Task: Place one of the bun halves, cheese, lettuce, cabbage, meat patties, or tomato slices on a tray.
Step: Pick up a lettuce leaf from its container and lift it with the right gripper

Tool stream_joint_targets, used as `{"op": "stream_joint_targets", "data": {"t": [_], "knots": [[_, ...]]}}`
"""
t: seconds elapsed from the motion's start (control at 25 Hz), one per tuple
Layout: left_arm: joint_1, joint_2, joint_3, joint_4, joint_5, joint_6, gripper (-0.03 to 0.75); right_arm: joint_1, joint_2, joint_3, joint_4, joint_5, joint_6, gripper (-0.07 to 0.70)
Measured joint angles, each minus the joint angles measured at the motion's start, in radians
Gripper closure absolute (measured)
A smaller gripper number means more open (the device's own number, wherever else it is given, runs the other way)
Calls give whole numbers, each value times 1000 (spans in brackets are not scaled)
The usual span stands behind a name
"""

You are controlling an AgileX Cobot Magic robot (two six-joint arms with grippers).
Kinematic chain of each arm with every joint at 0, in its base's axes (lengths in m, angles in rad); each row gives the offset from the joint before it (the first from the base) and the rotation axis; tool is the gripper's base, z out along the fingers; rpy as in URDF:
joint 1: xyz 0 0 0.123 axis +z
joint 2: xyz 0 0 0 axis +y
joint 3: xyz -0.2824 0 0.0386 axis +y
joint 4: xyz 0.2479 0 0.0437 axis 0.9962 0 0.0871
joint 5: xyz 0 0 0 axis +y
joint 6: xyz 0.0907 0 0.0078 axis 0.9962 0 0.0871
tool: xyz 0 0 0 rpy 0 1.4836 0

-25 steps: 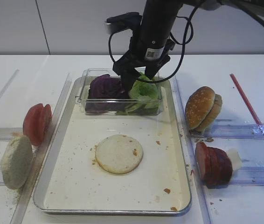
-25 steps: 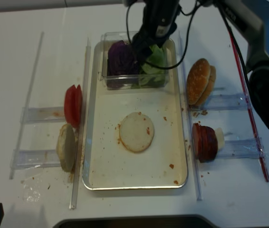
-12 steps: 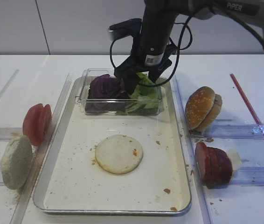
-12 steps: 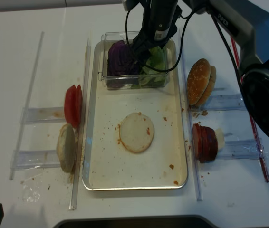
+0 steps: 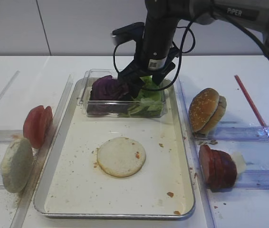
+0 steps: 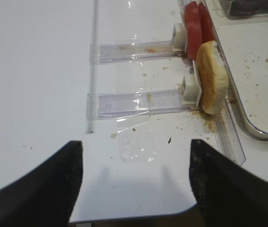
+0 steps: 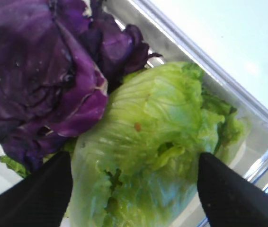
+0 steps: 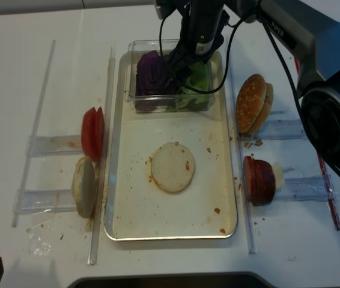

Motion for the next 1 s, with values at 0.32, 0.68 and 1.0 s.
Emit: {"op": "stream_joint_targets", "data": {"t": [0.32, 0.68, 1.0], "knots": [[0, 0, 0, 0, 0, 0, 277, 0, 13, -4, -2, -4, 2, 116], [0, 0, 0, 0, 0, 0, 277, 0, 26, -6, 1, 2, 5, 194], [0, 0, 0, 0, 0, 0, 277, 0, 26, -6, -3, 19, 6, 542]]}}
